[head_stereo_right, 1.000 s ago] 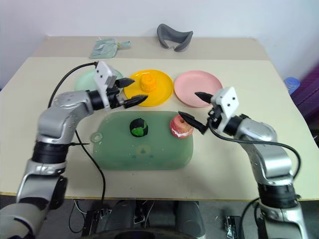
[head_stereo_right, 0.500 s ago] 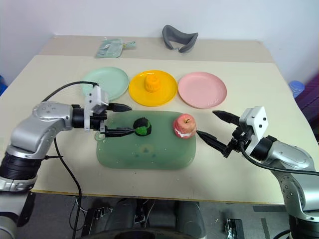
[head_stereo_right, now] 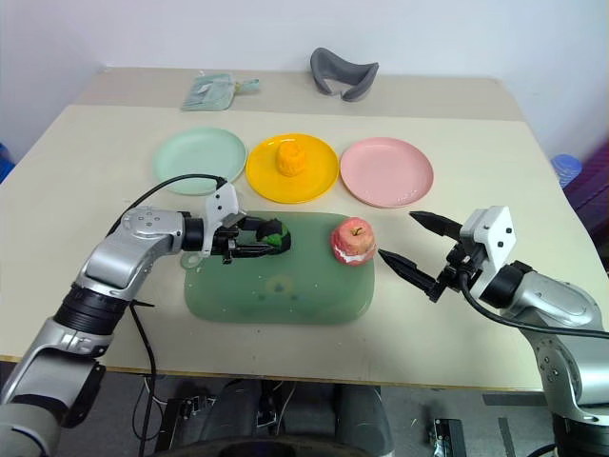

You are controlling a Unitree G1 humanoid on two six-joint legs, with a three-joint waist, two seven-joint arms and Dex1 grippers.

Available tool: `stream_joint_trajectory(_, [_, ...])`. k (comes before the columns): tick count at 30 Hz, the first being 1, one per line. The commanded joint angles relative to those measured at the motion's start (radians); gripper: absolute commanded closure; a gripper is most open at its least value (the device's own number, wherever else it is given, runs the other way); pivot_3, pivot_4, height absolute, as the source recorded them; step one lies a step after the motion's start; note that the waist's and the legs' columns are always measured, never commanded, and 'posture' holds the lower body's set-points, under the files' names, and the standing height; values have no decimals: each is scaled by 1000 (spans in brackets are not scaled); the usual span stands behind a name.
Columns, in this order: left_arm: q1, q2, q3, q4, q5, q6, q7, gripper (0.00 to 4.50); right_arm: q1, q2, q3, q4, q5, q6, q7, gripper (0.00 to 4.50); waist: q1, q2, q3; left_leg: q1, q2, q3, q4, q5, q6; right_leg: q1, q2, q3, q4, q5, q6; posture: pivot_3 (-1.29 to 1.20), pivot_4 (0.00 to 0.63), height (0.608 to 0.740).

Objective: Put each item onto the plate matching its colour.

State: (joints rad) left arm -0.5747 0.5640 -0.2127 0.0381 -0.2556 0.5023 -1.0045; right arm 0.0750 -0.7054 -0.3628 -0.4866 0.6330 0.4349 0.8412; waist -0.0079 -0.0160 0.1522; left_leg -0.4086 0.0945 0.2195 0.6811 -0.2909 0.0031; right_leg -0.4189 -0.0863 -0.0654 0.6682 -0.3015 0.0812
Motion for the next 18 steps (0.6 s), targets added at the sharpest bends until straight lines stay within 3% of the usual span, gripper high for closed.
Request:
stream_joint_trajectory(1, [-11,-22,128,-7,-52,60,99,1725,0,-2,-14,-12,1,-25,0,0,-1,0,0,0,0,0,0,0,0,0,0,0,0,0,0,0,150,740])
stream_joint_trajectory(9, [-168,-138,394,215,-4,51,581,1725,-104,7,36,47,-42,-57,-22,0,0,0,0,0,-1,-5,1,0,0,2,0,-1,0,0,0,0,150,740])
stream_joint_trajectory(14, [-269,-195,450,378,48,-36,801,1725,-274,65,127,123,-98,-101,-69,0,-2,0,0,0,-1,-5,0,0,0,3,0,-2,-1,0,0,0,150,740])
stream_joint_trajectory(18, [-311,-229,446,480,81,-113,885,1725,-403,139,222,179,-144,-144,-82,0,-3,-1,0,0,-1,-5,1,0,0,3,0,-2,-1,0,0,0,150,740])
